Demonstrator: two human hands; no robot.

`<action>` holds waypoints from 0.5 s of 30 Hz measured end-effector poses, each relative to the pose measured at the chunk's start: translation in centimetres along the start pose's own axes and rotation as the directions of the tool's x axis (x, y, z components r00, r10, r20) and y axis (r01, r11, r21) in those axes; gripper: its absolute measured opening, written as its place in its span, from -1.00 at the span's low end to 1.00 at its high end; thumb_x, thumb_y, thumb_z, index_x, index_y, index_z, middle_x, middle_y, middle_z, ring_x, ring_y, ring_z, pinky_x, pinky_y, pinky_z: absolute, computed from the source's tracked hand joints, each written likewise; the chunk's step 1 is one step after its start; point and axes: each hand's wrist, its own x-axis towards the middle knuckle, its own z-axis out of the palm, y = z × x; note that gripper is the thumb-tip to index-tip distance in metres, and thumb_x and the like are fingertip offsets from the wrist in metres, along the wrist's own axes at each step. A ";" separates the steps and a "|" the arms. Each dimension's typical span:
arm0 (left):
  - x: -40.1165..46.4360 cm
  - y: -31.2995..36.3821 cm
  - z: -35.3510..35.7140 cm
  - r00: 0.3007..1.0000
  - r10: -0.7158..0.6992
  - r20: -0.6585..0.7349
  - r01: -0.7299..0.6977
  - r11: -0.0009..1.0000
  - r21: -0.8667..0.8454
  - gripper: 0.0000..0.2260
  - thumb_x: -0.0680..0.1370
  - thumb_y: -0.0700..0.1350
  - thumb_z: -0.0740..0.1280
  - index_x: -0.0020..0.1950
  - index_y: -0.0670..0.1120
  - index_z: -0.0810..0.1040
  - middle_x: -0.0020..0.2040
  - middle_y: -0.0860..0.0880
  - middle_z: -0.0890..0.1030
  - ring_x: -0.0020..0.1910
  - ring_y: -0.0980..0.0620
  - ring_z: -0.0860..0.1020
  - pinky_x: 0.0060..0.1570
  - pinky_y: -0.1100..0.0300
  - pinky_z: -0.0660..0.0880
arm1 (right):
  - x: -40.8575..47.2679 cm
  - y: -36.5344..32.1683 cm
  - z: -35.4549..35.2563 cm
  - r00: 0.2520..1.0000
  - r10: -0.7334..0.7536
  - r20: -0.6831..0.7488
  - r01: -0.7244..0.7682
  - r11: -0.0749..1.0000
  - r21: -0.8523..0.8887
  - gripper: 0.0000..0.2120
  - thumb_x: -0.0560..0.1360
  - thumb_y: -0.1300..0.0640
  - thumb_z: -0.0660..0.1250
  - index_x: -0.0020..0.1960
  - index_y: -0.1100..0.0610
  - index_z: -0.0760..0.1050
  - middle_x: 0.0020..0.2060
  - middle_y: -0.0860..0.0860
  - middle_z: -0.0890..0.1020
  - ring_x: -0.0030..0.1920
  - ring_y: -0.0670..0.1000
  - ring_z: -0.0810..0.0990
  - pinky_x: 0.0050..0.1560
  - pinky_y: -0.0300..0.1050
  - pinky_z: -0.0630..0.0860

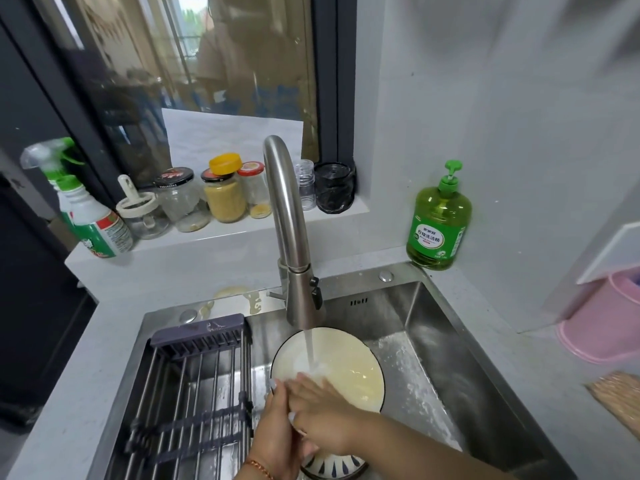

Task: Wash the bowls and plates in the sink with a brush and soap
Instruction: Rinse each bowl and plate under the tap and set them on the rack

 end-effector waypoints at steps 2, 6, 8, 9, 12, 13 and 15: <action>-0.2 0.2 0.4 0.999 0.041 0.021 -0.042 0.999 0.017 -0.55 0.58 0.27 0.02 0.30 0.10 0.47 0.43 0.11 0.41 0.36 0.00 0.42 0.15 -0.04 0.47 | 0.8 0.6 0.0 0.997 0.025 -0.071 -0.025 1.000 -0.004 -0.46 0.64 0.08 -0.05 0.56 -0.04 -0.18 0.55 -0.07 -0.18 0.51 -0.09 -0.29 0.49 0.01 -0.32; -0.6 0.3 0.3 0.997 0.057 0.056 -0.062 0.994 0.095 -0.55 0.58 0.28 0.04 0.29 0.10 0.50 0.18 -0.06 0.65 0.13 -0.15 0.62 0.06 -0.22 0.54 | 1.2 3.1 -0.1 0.977 0.139 -0.162 -0.140 0.990 0.005 -0.42 0.62 -0.18 -0.05 0.53 -0.18 -0.26 0.51 -0.12 -0.30 0.48 -0.10 -0.35 0.49 0.03 -0.25; -0.8 0.4 0.3 0.998 0.057 0.034 -0.061 0.988 0.140 -0.57 0.59 0.26 0.08 0.27 0.05 0.51 0.09 -0.13 0.68 0.01 -0.20 0.66 -0.09 -0.22 0.59 | 0.9 4.6 -0.3 0.954 0.242 -0.179 -0.253 0.967 -0.041 -0.38 0.57 -0.31 -0.10 0.51 -0.22 -0.32 0.51 -0.13 -0.29 0.54 0.00 -0.19 0.48 0.03 -0.19; -1.0 0.6 0.4 0.998 0.069 0.007 -0.069 0.987 0.145 -0.59 0.60 0.22 0.10 0.27 0.03 0.50 0.07 -0.15 0.68 -0.02 -0.22 0.66 -0.23 -0.14 0.62 | 0.7 5.0 -0.3 0.935 0.299 -0.188 -0.315 0.947 -0.061 -0.35 0.54 -0.35 -0.13 0.50 -0.20 -0.35 0.53 -0.10 -0.23 0.55 0.05 -0.09 0.49 0.05 -0.16; -0.6 0.8 0.2 0.995 0.101 -0.013 -0.098 0.987 0.128 -0.60 0.59 0.19 0.15 0.30 0.00 0.47 0.08 -0.16 0.68 0.02 -0.27 0.65 -0.09 -0.27 0.58 | -0.3 4.7 0.1 0.897 0.391 -0.205 -0.423 0.894 -0.148 -0.31 0.58 -0.28 -0.14 0.55 0.01 -0.31 0.56 0.05 -0.15 0.55 0.08 -0.12 0.50 0.07 -0.18; -0.6 0.9 0.3 0.995 0.100 -0.007 -0.099 0.988 0.122 -0.56 0.55 0.22 0.16 0.31 0.00 0.47 0.10 -0.15 0.67 0.05 -0.29 0.63 0.02 -0.33 0.51 | -0.8 4.2 0.4 0.901 0.384 -0.201 -0.416 0.896 -0.155 -0.31 0.58 -0.24 -0.15 0.55 0.07 -0.28 0.55 0.08 -0.19 0.54 0.07 -0.19 0.50 0.04 -0.20; -0.3 1.1 0.1 0.997 0.075 -0.001 -0.074 0.988 0.134 -0.45 0.45 0.29 0.18 0.33 0.01 0.46 0.16 -0.12 0.65 0.09 -0.29 0.62 -0.03 -0.32 0.54 | -1.7 2.9 0.9 0.924 0.340 -0.173 -0.361 0.926 -0.111 -0.31 0.54 -0.22 -0.21 0.56 0.10 -0.24 0.54 0.06 -0.23 0.53 0.05 -0.28 0.50 0.01 -0.22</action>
